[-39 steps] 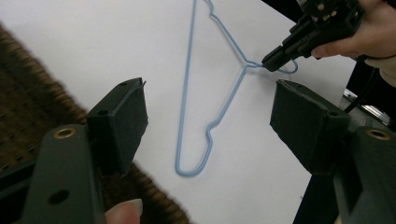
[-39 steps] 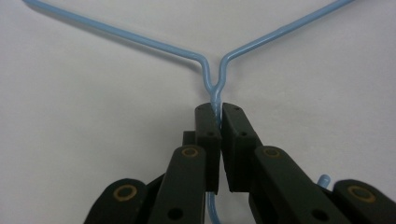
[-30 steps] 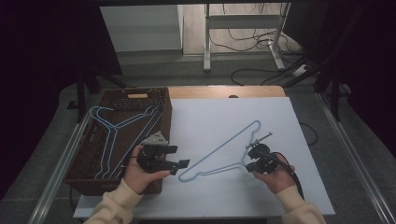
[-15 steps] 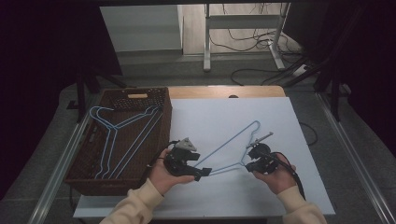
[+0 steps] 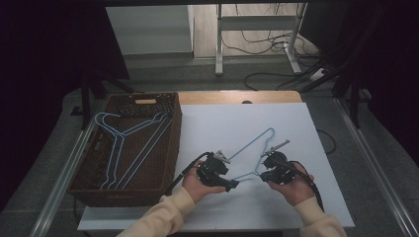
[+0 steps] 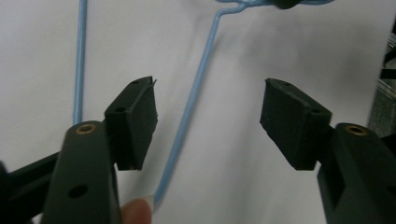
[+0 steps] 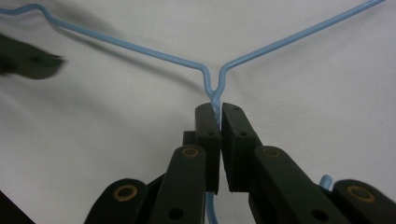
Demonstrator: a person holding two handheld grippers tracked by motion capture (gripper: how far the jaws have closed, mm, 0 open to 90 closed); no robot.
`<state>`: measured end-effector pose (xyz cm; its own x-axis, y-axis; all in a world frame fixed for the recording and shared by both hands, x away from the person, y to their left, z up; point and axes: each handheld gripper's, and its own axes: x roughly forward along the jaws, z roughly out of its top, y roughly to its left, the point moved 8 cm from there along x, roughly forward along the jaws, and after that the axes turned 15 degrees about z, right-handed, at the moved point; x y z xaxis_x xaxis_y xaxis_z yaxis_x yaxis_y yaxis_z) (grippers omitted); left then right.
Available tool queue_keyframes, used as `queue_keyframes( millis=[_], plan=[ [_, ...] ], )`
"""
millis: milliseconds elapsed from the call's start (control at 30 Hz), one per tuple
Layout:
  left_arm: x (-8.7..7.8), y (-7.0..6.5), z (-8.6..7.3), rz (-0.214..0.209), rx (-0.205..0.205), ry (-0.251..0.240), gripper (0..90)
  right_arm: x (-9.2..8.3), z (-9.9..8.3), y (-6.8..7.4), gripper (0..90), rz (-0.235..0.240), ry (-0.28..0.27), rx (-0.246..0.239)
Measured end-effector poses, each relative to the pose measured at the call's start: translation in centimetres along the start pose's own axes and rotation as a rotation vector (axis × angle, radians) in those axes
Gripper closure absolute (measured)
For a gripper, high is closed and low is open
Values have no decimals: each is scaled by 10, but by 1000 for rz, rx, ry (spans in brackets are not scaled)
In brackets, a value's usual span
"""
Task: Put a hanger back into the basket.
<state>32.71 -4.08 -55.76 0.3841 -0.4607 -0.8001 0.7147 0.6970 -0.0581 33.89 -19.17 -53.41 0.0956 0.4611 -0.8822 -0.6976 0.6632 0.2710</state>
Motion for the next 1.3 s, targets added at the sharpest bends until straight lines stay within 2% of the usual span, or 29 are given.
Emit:
queue_keyframes(
  millis=[200, 367, 533, 667, 767, 800, 900, 967, 1000, 1033, 1067, 1133, 1200, 1300],
  plan=[
    [20, 0, 2, -16, -8, 22, 464, -1, 1, 1, 860, -8, -2, -6],
    [31, -2, 3, -19, 10, 35, 584, -2, 3, 4, 860, -3, -5, -12],
    [33, -5, 3, -25, 24, 51, 778, -3, 4, 9, 860, 10, -14, -19],
    [30, -6, 3, -43, 45, 61, 807, -4, 5, 10, 859, 13, -29, -22],
    [27, -7, 3, -64, 52, 62, 830, -8, 7, 9, 850, 32, -68, -9],
    [26, -7, 4, -65, 53, 58, 843, -10, 7, 8, 821, 39, -84, -6],
    [22, -5, 5, -47, 47, 58, 857, -18, 12, 5, 649, 70, -182, -1],
    [19, -1, 6, -48, 39, 51, 858, -31, 16, -2, 547, 49, -278, 23],
    [18, 0, 7, -47, 34, 47, 857, -41, 18, -8, 507, 38, -349, 39],
    [15, 2, 8, -48, 28, 36, 858, -47, 19, -10, 474, 39, -389, 54],
    [13, 3, 9, -48, 24, 30, 858, -57, 20, -15, 436, 37, -459, 63],
    [5, 5, 12, -44, 10, 7, 858, -73, 19, -23, 395, 19, -557, 86],
    [-2, 7, 15, -42, 8, -10, 858, -85, 17, -32, 369, -6, -628, 102],
    [-15, 11, 20, -34, 2, -41, 859, -94, 11, -43, 355, -32, -678, 121]
  ],
)
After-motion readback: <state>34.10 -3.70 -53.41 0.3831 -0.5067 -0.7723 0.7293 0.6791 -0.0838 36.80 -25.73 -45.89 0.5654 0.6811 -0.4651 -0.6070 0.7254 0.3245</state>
